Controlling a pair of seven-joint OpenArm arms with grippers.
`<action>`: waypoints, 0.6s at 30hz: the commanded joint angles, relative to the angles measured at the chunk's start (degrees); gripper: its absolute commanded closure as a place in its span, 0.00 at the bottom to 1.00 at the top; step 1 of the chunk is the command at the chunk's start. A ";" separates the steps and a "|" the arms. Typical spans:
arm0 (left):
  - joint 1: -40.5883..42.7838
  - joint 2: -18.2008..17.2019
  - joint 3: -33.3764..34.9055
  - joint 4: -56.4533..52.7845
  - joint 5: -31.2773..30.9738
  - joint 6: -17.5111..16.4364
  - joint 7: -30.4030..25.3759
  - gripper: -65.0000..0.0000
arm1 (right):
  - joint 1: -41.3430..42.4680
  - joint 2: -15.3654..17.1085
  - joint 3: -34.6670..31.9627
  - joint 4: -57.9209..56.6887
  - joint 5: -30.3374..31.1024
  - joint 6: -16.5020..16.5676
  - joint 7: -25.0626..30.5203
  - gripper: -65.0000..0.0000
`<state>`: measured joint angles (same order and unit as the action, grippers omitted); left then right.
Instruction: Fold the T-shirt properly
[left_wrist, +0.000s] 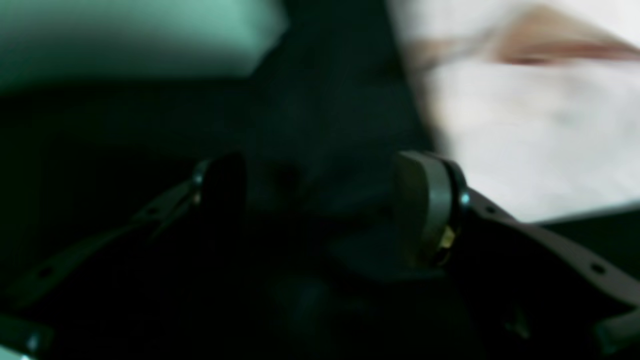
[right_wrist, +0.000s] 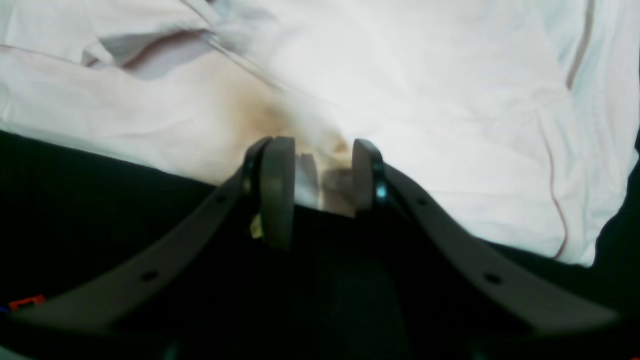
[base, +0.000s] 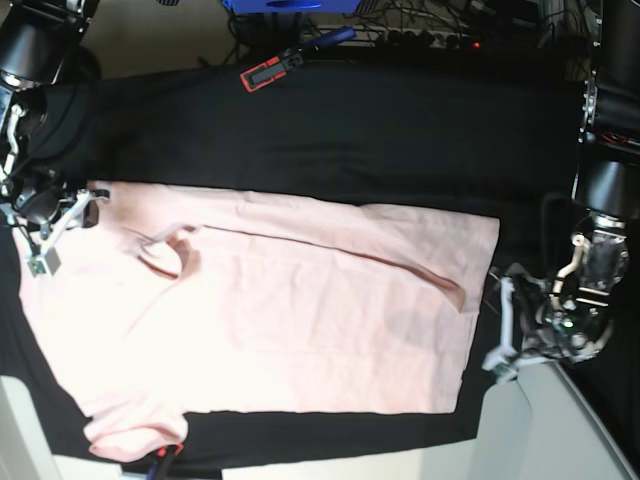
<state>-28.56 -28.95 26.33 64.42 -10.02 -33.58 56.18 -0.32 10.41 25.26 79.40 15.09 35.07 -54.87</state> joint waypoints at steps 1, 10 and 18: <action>-1.55 -2.13 0.71 0.68 3.65 -0.83 1.00 0.36 | 0.80 0.97 0.19 1.00 0.78 0.23 0.85 0.72; 3.72 0.25 5.19 5.86 9.27 -6.42 1.18 0.39 | -0.52 0.97 0.28 0.91 0.78 0.23 1.20 0.72; 11.46 6.84 0.35 6.04 9.27 -6.42 1.09 0.79 | -0.43 0.97 0.19 1.00 0.78 0.23 0.85 0.72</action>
<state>-16.12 -21.54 27.03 69.54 -0.51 -40.36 57.36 -1.45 10.44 25.28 79.35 15.09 35.09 -54.85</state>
